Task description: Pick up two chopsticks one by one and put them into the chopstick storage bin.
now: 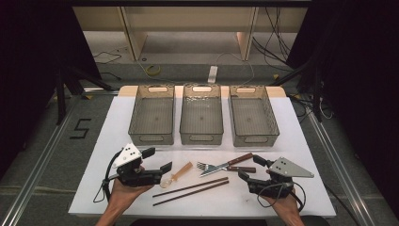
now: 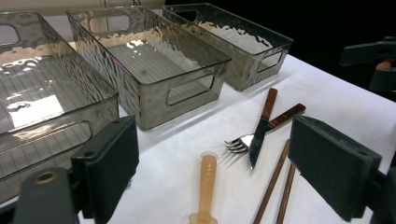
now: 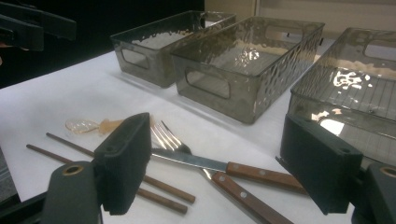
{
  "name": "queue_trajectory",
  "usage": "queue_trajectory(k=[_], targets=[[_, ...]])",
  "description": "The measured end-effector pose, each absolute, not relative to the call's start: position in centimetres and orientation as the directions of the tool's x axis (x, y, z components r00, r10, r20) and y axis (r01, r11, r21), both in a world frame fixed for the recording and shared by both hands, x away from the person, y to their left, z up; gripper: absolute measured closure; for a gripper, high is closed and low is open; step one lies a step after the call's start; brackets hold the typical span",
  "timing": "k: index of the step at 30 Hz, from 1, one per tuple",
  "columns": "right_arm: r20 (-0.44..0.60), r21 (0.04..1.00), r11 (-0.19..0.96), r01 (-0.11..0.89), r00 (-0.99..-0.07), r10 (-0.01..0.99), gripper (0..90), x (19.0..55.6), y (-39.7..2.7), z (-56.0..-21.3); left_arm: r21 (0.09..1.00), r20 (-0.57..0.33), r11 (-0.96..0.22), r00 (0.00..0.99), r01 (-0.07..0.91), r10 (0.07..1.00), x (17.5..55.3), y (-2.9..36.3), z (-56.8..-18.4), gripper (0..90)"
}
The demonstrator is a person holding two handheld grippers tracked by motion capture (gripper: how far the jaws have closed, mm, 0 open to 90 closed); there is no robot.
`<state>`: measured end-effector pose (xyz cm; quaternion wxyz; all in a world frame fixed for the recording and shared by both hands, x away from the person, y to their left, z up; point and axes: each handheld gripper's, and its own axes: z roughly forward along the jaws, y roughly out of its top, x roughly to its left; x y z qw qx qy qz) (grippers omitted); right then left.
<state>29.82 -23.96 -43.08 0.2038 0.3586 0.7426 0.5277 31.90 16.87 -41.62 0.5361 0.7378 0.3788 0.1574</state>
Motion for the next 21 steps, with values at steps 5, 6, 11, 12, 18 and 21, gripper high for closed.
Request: queue_trajectory(k=[5, 6, 11, 12, 18, 21], targets=[[0.076, 0.928, 0.189, 0.32, -0.661, 0.747, 25.9, 29.8, -23.9, -43.1, 0.907, -0.162, -0.161, 0.674, 0.39, 0.721, 32.0, 16.7, -41.7, 15.7], [0.075, 0.93, 0.187, 0.316, -0.663, 0.745, 25.9, 29.9, -24.0, -43.1, 0.905, -0.16, -0.169, 0.679, 0.392, 0.717, 32.0, 16.6, -41.7, 15.7], [0.08, 0.928, 0.187, 0.323, -0.661, 0.746, 26.0, 29.8, -24.0, -43.0, 0.885, -0.166, -0.208, 0.699, 0.417, 0.696, 32.3, 16.5, -41.7, 15.7], [0.081, 0.927, 0.187, 0.326, -0.661, 0.746, 26.0, 29.8, -24.1, -43.0, 0.88, -0.158, -0.224, 0.702, 0.419, 0.694, 32.3, 16.3, -41.7, 15.8], [0.081, 0.926, 0.189, 0.327, -0.662, 0.745, 26.1, 29.9, -24.0, -43.1, 0.841, -0.146, -0.31, 0.738, 0.443, 0.659, 32.4, 15.2, -41.4, 15.8], [0.091, 0.921, 0.191, 0.338, -0.666, 0.74, 26.1, 30.0, -24.0, -43.1, 0.805, -0.129, -0.38, 0.759, 0.456, 0.639, 32.2, 13.8, -41.5, 15.8]])
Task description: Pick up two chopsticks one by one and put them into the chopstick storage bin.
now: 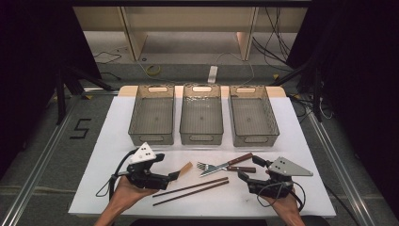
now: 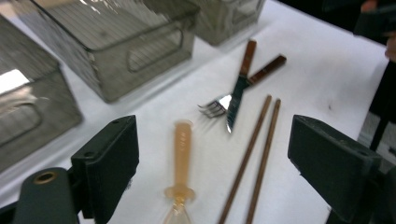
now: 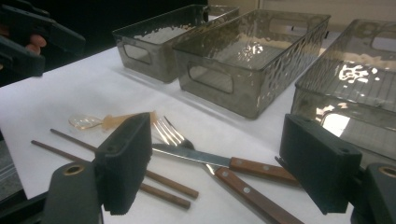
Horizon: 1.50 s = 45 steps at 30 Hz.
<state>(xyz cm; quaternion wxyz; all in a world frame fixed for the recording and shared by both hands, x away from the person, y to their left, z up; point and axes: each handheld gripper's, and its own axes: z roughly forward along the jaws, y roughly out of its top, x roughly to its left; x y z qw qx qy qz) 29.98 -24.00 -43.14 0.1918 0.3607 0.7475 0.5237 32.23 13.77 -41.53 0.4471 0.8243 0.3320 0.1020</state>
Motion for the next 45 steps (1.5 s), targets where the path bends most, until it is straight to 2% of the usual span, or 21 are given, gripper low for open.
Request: queue_trajectory(k=[2, 5, 13, 18, 26, 31, 38, 45], targets=[[0.094, 0.918, 0.195, 0.345, -0.667, 0.739, 26.1, 30.0, -24.0, -43.2, 0.778, -0.103, -0.434, 0.774, 0.454, 0.624, 32.1, 12.8, -41.6, 15.9], [0.095, 0.918, 0.194, 0.345, -0.668, 0.738, 26.1, 30.0, -24.0, -43.2, 0.733, -0.11, -0.499, 0.804, 0.463, 0.584, 32.1, 11.5, -41.8, 16.4], [0.104, 0.914, 0.198, 0.355, -0.675, 0.731, 26.3, 30.1, -24.1, -43.2, 0.606, -0.055, -0.67, 0.862, 0.43, 0.504, 32.0, 9.0, -43.1, 23.2], [0.101, 0.911, 0.204, 0.359, -0.674, 0.732, 26.5, 30.1, -24.1, -43.2, 0.514, -0.053, -0.75, 0.888, 0.416, 0.456, 32.1, 7.8, -44.0, 34.6], [0.107, 0.907, 0.203, 0.368, -0.668, 0.736, 26.6, 30.1, -24.1, -43.2, 0.43, -0.031, -0.803, 0.895, 0.413, 0.444, 32.5, 6.8, -44.7, 47.9], [0.105, 0.906, 0.208, 0.369, -0.672, 0.733, 26.8, 30.2, -24.1, -43.2, 0.388, -0.044, -0.827, 0.905, 0.406, 0.424, 32.8, 6.2, -45.0, 60.4], [0.104, 0.906, 0.211, 0.366, -0.678, 0.727, 26.8, 30.2, -24.1, -43.2, 0.343, -0.073, -0.842, 0.905, 0.417, 0.419, 33.1, 6.0, -45.5, 67.8], [0.106, 0.905, 0.214, 0.368, -0.681, 0.724, 27.0, 30.2, -24.0, -43.3, 0.302, -0.059, -0.863, 0.911, 0.405, 0.407, 33.3, 5.5, -45.8, 74.3]])
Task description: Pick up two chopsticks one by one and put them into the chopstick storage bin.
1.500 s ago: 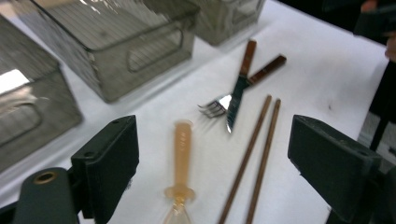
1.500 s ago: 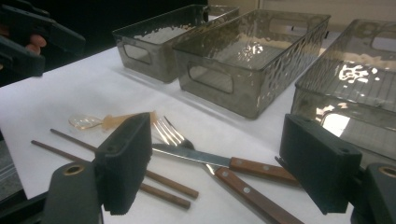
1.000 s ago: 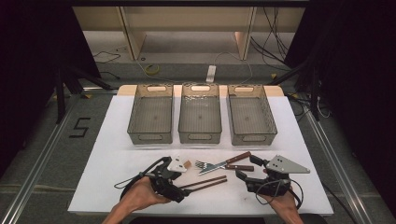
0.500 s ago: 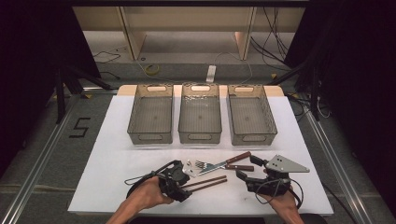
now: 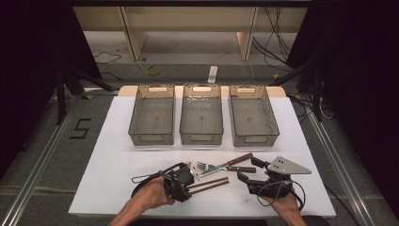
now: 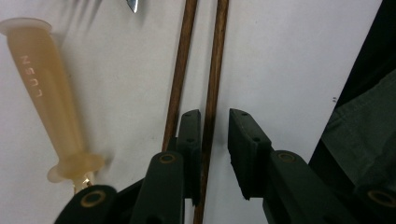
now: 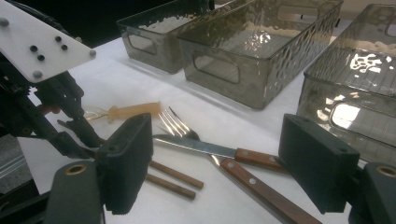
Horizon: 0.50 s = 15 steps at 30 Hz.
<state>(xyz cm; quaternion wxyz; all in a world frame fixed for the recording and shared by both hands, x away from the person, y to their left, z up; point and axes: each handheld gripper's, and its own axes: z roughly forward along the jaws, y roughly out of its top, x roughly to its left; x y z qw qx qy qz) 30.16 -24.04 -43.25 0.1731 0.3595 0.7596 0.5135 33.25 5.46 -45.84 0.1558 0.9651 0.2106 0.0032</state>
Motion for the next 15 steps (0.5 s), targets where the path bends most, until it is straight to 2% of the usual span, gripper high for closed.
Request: queue_trajectory(k=[8, 15], targets=[[0.106, 0.904, 0.218, 0.368, -0.687, 0.719, 27.6, 30.13, -23.96, -43.26, 0.285, -0.054, -0.871, 0.914, 0.399, 0.401, 33.51, 5.35, -46.08, 79.5], [0.102, 0.902, 0.226, 0.369, -0.689, 0.718, 27.8, 30.15, -23.88, -43.3, 0.281, -0.022, -0.893, 0.932, 0.353, 0.361, 33.14, 5.11, -46.07, 83.0]])
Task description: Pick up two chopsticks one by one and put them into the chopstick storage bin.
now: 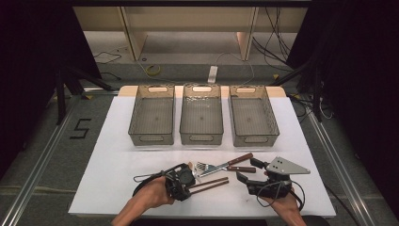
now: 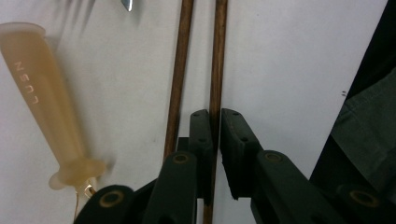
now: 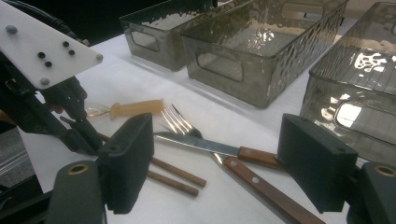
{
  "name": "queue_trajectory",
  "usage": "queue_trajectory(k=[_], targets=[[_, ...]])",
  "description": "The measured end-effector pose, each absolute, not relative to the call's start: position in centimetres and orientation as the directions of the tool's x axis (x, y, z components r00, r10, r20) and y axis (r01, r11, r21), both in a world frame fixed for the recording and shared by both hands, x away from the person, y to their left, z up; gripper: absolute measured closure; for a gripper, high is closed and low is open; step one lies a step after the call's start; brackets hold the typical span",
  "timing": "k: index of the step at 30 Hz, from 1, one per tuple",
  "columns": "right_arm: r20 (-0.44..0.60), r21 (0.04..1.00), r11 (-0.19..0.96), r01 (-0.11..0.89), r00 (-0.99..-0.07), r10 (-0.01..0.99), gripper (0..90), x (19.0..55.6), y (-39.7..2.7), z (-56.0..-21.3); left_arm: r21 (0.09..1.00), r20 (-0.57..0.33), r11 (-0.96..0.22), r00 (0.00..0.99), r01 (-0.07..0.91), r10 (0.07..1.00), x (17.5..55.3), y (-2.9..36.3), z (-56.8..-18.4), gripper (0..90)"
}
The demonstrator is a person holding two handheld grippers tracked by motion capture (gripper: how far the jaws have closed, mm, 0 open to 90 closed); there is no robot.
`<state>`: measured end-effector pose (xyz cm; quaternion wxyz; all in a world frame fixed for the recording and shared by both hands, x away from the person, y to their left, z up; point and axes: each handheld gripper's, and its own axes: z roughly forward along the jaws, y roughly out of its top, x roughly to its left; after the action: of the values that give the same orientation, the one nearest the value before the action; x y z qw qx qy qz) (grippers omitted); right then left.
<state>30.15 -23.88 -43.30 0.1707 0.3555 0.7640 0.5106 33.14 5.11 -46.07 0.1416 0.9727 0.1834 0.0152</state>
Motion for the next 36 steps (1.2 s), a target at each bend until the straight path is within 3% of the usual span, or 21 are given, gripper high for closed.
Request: queue_trajectory(k=[17, 27, 36], targets=[[0.103, 0.898, 0.235, 0.372, -0.696, 0.71, 28.0, 30.1, -23.8, -43.4, 0.29, -0.039, -0.896, 0.94, 0.335, 0.339, 33.0, 5.4, -45.7, 84.8], [0.103, 0.902, 0.23, 0.366, -0.698, 0.708, 28.0, 30.1, -23.8, -43.3, 0.384, -0.08, -0.839, 0.919, 0.385, 0.385, 33.4, 7.2, -42.9, 84.8], [0.107, 0.903, 0.225, 0.365, -0.701, 0.705, 28.0, 30.1, -23.8, -43.3, 0.521, -0.057, -0.733, 0.874, 0.438, 0.482, 34.9, 9.8, -39.5, 84.8]])
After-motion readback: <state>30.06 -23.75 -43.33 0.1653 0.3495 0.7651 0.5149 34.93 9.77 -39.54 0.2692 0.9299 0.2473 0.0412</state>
